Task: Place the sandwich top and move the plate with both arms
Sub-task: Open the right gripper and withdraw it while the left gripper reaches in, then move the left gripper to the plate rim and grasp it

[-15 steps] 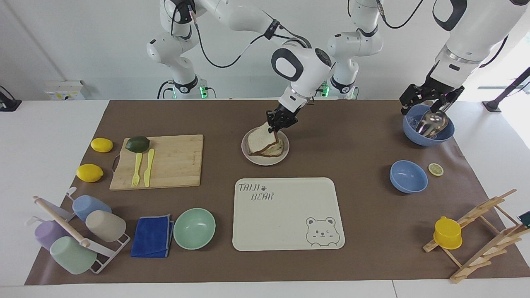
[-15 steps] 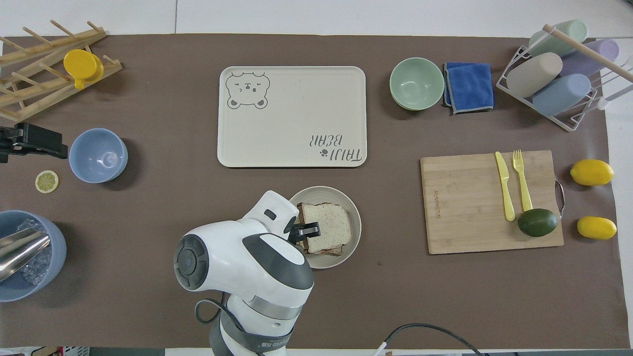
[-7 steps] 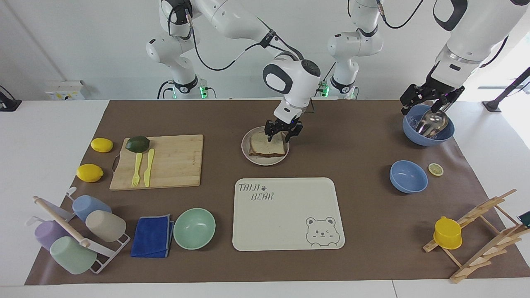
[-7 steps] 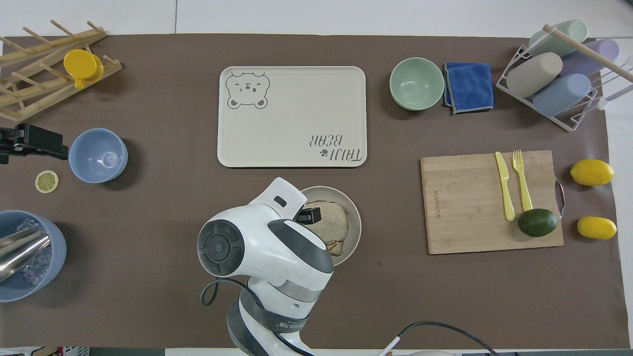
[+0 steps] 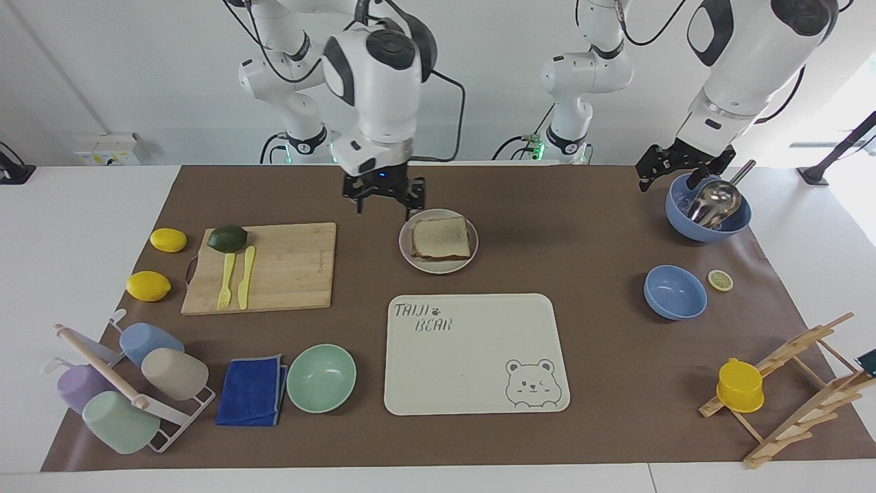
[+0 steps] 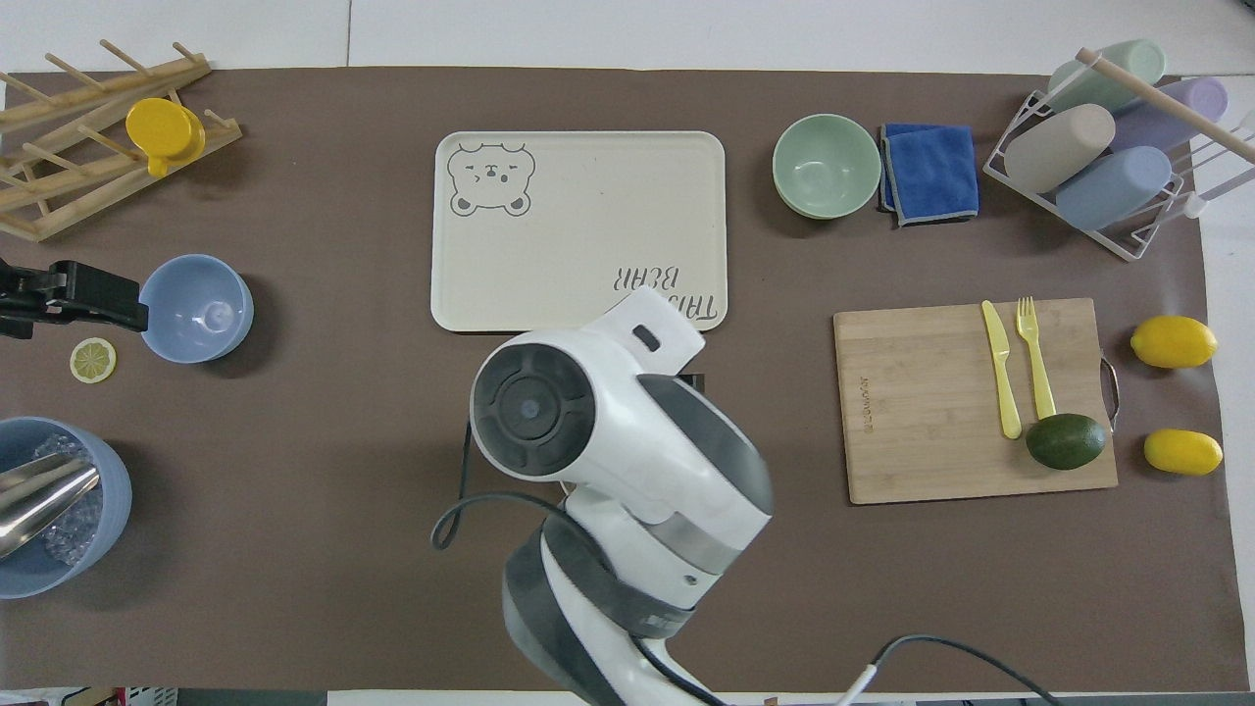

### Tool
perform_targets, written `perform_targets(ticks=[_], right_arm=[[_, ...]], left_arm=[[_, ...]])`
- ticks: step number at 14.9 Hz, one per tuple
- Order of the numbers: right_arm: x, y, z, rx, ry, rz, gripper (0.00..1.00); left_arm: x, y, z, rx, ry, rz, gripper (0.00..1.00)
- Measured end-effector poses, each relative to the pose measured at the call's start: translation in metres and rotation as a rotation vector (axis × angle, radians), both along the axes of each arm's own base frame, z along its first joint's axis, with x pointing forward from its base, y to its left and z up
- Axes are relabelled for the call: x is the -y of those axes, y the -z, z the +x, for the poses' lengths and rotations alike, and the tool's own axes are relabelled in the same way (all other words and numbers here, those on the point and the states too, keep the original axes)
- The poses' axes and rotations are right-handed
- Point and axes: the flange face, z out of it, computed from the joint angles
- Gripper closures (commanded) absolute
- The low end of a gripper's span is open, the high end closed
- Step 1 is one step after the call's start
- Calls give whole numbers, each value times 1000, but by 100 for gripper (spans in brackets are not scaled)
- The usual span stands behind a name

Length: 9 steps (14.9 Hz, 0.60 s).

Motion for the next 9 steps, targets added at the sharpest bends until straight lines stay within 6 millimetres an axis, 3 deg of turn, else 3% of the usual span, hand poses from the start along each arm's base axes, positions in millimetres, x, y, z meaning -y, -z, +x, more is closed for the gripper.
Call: perform_targets(ticks=[2, 6, 9], right_arm=[[63, -27, 1, -34, -34, 28, 0], [147, -69, -10, -65, -93, 40, 0], [203, -72, -4, -65, -99, 50, 0]], left_arm=[[24, 33, -21, -19, -4, -40, 0], [76, 113, -55, -39, -25, -113, 0], [109, 161, -75, -40, -40, -183, 0]])
